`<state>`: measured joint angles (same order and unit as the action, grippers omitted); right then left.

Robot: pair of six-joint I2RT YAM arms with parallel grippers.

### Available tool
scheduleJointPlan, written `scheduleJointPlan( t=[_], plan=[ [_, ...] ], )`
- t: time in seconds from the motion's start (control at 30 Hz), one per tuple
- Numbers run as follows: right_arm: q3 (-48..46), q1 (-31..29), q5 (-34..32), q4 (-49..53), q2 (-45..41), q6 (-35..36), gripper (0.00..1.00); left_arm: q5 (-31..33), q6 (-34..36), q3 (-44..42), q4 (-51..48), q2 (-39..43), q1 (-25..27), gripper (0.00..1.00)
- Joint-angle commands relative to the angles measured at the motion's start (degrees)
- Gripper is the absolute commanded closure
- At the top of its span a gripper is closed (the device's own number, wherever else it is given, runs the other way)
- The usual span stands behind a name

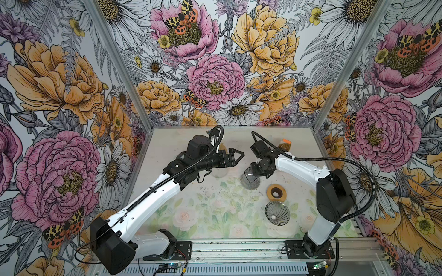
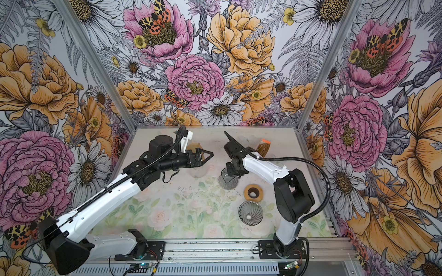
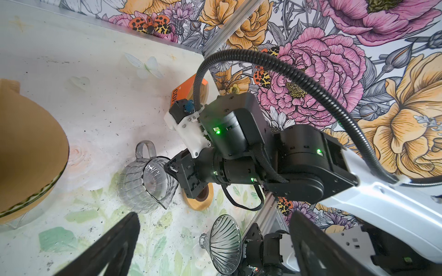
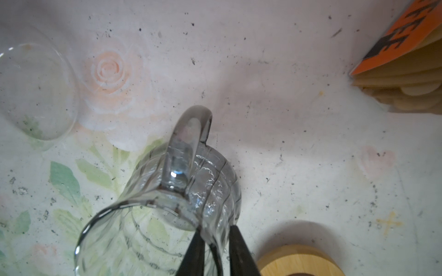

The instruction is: Place the coffee filter in the dripper

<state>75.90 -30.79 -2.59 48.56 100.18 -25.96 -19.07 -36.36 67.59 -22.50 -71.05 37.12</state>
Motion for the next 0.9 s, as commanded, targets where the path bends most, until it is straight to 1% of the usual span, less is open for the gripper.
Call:
scheduleJointPlan(
  t=[0.0, 0.13, 0.23, 0.3, 0.33, 0.4, 0.47, 0.6, 0.67, 0.73, 0.8, 0.87],
  plan=[
    [0.15, -0.34, -1.87, -0.79, -2.79, -0.24, 0.74, 1.25, -1.17, 0.56, 1.11, -0.79, 0.11, 0.01],
    [-0.72, -0.42, -0.14, -1.8, -5.94, -2.22, 0.68, -2.38, 0.81, 3.49, 1.63, -3.11, 0.32, 0.01],
    [-3.55, -0.5, 0.13, -4.41, -10.26, -4.79, 0.66, -0.91, 2.61, 5.71, 0.0, -3.16, 0.49, 0.01],
    [-6.02, -0.43, -0.13, -6.74, -13.74, -6.01, 0.64, 2.25, 2.24, 4.74, 0.24, -1.92, 0.72, 0.01],
    [-7.09, -0.42, -0.13, -7.38, -15.33, -6.36, 0.61, 3.11, 1.98, 4.22, 0.27, -1.52, 0.71, 0.01],
    [-8.63, -0.43, -0.1, -7.58, -18.12, -6.6, 0.54, 2.6, 1.82, 3.7, 0.18, -1.3, 0.82, 0.01],
    [-10.4, -0.03, 0.16, -7.6, -21.07, -6.96, 0.5, 2.24, 1.58, 3.36, 0.3, -1.29, 0.97, 0.01],
    [-15.33, 0.79, 3.96, -8.81, -26.95, -8.58, 0.46, 0.92, 1.39, 3.06, 0.22, -2.07, 1.89, 0.01],
    [-17.28, 1.4, 4.37, -8.34, -29.77, -8.5, 0.44, 0.68, 0.87, 2.91, 0.27, -2.64, 2.83, 0.01],
    [-19.64, 3.86, 5.68, -7.65, -32.95, -9.23, 0.39, 1.85, 1.19, 2.58, 0.29, -3.04, 4.36, 0.01],
    [-22.38, 7.37, 10.13, -7.69, -35.19, -10.23, 0.33, 2.22, 1.47, 2.32, 0.9, -3.57, 5.81, 0.01],
    [-24.92, 10.45, 13.24, -7.6, -36.92, -10.67, 0.31, 1.33, 1.17, 2.38, 1.89, -4.46, 6.7, 0.01]
  ],
)
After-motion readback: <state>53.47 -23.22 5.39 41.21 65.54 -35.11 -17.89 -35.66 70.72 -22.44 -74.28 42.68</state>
